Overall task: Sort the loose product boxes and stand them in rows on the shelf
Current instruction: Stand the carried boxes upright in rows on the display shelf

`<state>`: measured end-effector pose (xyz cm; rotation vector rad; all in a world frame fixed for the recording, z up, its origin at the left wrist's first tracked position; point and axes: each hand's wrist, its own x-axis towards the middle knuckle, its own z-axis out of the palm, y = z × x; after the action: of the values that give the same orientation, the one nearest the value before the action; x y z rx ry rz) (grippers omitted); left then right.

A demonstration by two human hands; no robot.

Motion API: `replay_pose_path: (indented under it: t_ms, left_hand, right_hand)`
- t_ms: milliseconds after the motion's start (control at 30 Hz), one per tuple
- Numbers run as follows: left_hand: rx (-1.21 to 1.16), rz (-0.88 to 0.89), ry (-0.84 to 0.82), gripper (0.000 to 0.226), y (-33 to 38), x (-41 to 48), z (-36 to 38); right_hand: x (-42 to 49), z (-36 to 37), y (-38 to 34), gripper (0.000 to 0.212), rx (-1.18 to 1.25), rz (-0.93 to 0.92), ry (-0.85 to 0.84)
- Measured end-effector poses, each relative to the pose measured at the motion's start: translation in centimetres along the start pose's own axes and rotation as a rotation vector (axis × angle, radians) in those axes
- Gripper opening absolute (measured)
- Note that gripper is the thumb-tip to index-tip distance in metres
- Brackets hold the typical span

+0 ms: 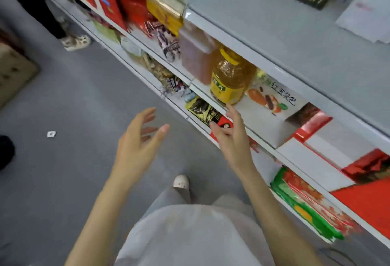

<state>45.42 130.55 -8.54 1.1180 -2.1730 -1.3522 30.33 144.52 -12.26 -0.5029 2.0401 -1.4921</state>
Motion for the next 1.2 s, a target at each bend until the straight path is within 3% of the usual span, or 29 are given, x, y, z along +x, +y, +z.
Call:
replay_pose_path:
  t_ms: [167, 333, 467, 633, 833, 933, 1100, 1200]
  left_hand:
    - [-0.074, 0.014, 0.034, 0.047, 0.1, 8.2, -5.3]
    - [-0.163, -0.012, -0.025, 0.037, -1.2, 14.5, -4.3]
    - [-0.17, 0.018, -0.093, 0.044, 0.0, 22.3, -3.4]
    - [-0.141, 0.079, -0.035, 0.042, 2.0, 36.0, -4.4]
    - [-0.094, 0.111, -0.023, 0.057, 5.6, 49.0, -4.9]
    - [-0.08, 0.106, -0.022, 0.054, 6.2, 53.8, -4.5]
    - [-0.061, 0.1, -0.134, 0.043, 7.6, 60.2, -3.4]
    - [-0.031, 0.13, -0.233, 0.038, 8.6, 64.0, -2.3]
  right_hand:
    - [6.2, 5.6, -4.7, 0.059, 0.002, -0.084, -0.005]
    - [13.6, 8.6, -7.3, 0.055, -0.015, -0.085, -0.003]
    - [21.8, 9.6, -9.8, 0.055, -0.047, -0.112, 0.032]
    - [34.2, 9.0, -12.9, 0.052, -0.027, -0.14, 0.15]
    - [46.6, 6.4, -16.2, 0.041, 0.116, -0.024, 0.318]
    - [51.5, 5.6, -17.2, 0.04, 0.16, 0.035, 0.421]
    - [57.4, 5.8, -16.8, 0.051, 0.445, 0.223, 0.519]
    - [59.4, 5.9, -17.0, 0.037, 0.531, 0.243, 0.646]
